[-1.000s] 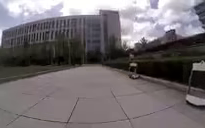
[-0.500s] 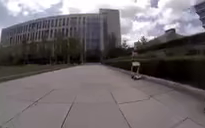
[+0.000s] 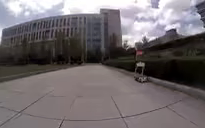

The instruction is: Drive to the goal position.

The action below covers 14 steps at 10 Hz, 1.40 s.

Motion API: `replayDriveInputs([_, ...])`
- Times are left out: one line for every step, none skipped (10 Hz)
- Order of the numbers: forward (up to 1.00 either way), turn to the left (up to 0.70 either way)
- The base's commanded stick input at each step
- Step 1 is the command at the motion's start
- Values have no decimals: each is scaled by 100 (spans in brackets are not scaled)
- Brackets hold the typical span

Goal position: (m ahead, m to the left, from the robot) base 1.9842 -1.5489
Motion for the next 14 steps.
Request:
replayDriveInputs([70,0])
replayDriveInputs([70,0])
replayDriveInputs([70,0])
replayDriveInputs([70,0])
replayDriveInputs([70,0])
replayDriveInputs([70,0])
replayDriveInputs([70,0])
replayDriveInputs([70,0])
replayDriveInputs([70,0])
replayDriveInputs([70,0])
replayDriveInputs([70,0])
replayDriveInputs([70,0])
replayDriveInputs([70,0])
replayDriveInputs([70,0])
